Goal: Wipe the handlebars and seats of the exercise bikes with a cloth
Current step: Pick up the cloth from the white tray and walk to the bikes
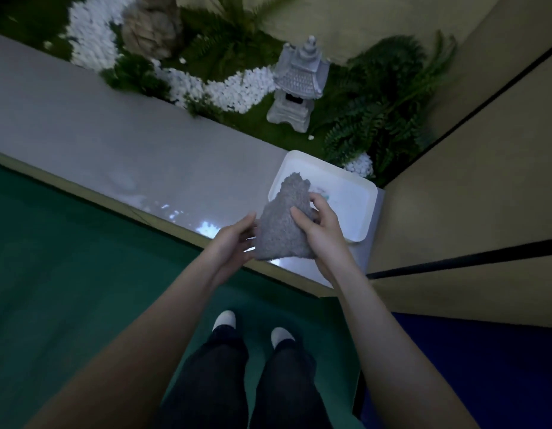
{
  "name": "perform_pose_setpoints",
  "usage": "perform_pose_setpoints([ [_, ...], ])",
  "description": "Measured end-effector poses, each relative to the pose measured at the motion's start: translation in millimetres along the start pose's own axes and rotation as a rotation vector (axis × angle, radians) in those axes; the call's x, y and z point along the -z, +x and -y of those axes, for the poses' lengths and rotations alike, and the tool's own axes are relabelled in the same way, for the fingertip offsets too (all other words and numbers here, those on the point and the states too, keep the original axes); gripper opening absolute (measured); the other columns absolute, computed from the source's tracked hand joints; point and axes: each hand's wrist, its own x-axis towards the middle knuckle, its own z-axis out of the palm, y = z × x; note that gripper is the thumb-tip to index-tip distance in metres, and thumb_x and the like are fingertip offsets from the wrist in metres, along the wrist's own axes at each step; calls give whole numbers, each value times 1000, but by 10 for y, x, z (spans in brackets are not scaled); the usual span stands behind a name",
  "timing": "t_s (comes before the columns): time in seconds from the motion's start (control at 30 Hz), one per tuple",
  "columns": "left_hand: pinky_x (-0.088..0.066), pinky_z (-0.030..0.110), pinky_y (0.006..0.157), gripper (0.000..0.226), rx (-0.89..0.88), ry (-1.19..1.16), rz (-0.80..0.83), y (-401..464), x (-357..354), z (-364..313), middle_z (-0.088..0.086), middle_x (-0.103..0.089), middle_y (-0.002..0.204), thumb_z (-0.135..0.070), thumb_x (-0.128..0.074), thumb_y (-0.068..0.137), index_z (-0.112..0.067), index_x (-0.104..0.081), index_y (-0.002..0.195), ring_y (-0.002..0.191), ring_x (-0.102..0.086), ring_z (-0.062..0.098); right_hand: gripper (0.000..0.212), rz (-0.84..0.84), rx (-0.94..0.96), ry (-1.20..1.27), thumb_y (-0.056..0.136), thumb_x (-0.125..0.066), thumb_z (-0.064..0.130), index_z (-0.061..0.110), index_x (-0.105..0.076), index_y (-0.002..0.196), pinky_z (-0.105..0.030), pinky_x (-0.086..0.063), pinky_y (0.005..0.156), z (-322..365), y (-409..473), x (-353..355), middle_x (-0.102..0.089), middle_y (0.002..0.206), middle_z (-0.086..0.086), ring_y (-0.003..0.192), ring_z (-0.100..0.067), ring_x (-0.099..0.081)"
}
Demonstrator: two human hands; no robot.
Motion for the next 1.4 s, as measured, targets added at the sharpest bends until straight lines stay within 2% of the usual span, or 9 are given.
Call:
perform_pose_setpoints([
  [0.1,-51,29,63,26,-157,-95,-158,-206,-56,49,9,-67,94,-20,-66,84,-4,-65,105,84,-61,22,20,51,9,-80,95,-57,16,14,-55,115,-42,-55,82,-8,-31,33,-64,109,-14,99,-26,-64],
  [0.17,-49,28,65,16,-271,-147,-300,-349,-136,133,6,-66,87,-9,-67,84,-5,-65,100,78,-61,19,18,58,66,-223,94,-58,17,16,-55,112,-31,-54,77,-37,-42,63,-63,101,-12,94,-22,-62],
  [0.27,-49,20,63,15,-460,1,-523,-569,-345,299,-3,-60,75,-5,-70,82,-16,-64,92,67,-59,9,18,68,213,-458,91,-58,15,16,-56,109,-23,-43,64,-95,-71,88,-59,89,-5,82,-17,-57],
  [0.4,-48,20,68,21,-599,180,-737,-835,-645,535,-1,-59,72,0,-71,79,-9,-67,98,68,-55,12,6,280,296,-550,92,-58,17,19,-57,98,-27,-48,73,-111,-193,-7,-65,93,-3,83,-17,-61],
  [0.63,-50,19,75,27,-592,168,-1010,-1375,-778,895,0,-67,79,-7,-75,76,-10,-68,101,70,-61,9,16,573,215,-478,89,-65,27,24,-59,104,-6,-43,68,-268,-617,-283,-65,91,8,83,-5,-61],
  [0.8,-55,20,66,26,-633,-209,-983,-1747,-732,1273,9,-68,89,6,-63,84,-2,-61,108,74,-66,11,16,673,143,-446,91,-59,7,19,-57,101,-15,-45,77,-379,-823,-389,-65,98,1,87,-9,-62],
  [0.9,-50,14,57,16,-585,-312,-1174,-1980,-648,1579,1,-63,85,-4,-60,90,-7,-62,105,69,-60,6,15,817,144,-464,92,-57,3,12,-59,104,-28,-48,87,-453,-1023,-486,-67,103,-6,96,-17,-62],
  [1.1,-49,16,56,13,-593,-573,-1249,-2504,-606,2144,-6,-66,76,-22,-58,93,-14,-67,93,69,-60,5,22,1230,142,-500,92,-55,3,24,-61,89,-12,-48,66,-698,-1827,-709,-69,86,11,78,3,-65],
  [1.4,-52,26,58,20,-711,-774,-1567,-3693,-724,3117,15,-64,86,-16,-64,89,1,-60,99,74,-63,20,13,1546,182,-494,90,-66,15,23,-58,96,-12,-48,67,-1265,-3365,-845,-69,91,7,82,1,-66],
])
